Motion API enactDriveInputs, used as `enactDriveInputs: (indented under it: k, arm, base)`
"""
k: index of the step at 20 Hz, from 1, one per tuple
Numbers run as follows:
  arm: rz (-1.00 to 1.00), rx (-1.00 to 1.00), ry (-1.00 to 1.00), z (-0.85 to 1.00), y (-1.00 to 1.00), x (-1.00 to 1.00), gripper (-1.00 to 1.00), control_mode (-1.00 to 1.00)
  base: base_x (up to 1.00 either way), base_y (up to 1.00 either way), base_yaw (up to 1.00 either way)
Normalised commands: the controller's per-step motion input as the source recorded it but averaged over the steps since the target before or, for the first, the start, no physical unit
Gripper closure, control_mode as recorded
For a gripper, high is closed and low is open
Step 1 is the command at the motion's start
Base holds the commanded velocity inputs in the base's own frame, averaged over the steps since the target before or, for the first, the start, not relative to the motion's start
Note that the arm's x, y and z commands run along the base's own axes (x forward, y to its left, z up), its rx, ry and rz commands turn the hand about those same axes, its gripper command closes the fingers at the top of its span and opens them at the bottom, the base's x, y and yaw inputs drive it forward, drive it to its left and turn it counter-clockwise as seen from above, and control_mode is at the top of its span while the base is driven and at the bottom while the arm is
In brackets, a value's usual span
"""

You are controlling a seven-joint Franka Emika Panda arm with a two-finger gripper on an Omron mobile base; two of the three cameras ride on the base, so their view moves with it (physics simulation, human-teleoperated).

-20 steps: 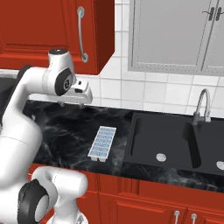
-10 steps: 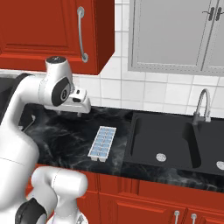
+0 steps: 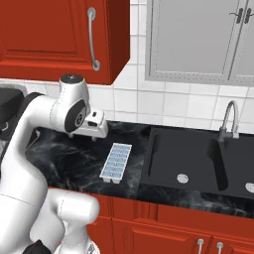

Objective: The ice cube tray has been filled with water. Take the tray and place it in the freezer to make ice. Close the freezer door after placing the tray.

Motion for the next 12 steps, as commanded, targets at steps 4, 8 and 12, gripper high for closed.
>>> enactDriveInputs:
  k: [4, 8, 12]
  arm:
    - [-0.10, 0.00, 0.00, -0.20, -0.04, 0.00, -1.00, -1.00]
    - [-0.15, 0.00, 0.00, -0.22, -0.02, 0.00, -1.00, -1.00]
    - [-0.18, 0.01, 0.00, -0.18, -0.31, 0.00, -1.00, -1.00]
  base:
    - [0.00, 0.00, 0.00]
    - [0.00, 0.00, 0.00]
    - [0.00, 0.00, 0.00]
